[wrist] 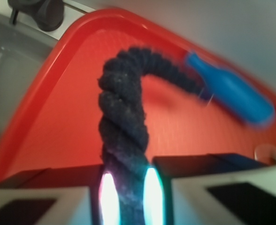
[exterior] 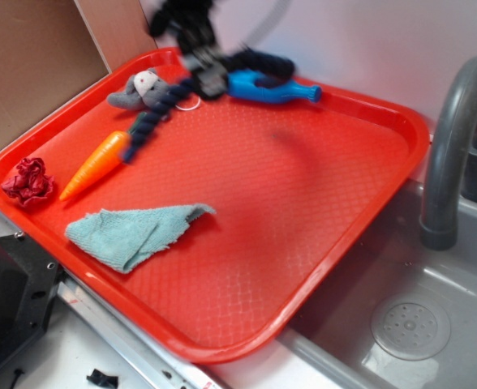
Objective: Grab the blue rope.
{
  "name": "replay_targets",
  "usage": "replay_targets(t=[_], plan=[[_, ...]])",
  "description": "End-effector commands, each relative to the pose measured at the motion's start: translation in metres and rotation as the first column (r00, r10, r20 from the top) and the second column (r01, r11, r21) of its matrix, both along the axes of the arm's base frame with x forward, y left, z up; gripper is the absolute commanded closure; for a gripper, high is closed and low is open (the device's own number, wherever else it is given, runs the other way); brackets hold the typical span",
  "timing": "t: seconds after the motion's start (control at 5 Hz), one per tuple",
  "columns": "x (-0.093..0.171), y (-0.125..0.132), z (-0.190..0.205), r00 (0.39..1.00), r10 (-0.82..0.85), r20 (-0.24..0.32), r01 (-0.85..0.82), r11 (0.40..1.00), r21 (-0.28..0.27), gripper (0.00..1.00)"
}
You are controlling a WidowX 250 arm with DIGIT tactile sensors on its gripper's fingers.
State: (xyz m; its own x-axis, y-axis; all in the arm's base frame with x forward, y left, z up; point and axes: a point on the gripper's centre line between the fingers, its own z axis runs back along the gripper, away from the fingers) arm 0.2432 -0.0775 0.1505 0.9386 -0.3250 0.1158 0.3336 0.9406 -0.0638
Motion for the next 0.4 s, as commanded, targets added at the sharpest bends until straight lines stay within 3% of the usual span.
replay_targets(t=[0.0,0.2], plan=[[-0.0389,0.0183,0.0482,0.877,0.48,0.004,-0.479,0.877,-0.029,1.0],[-0.0361,0.0185,0.0448,0.871,0.488,-0.051,-0.489,0.872,-0.009,1.0]])
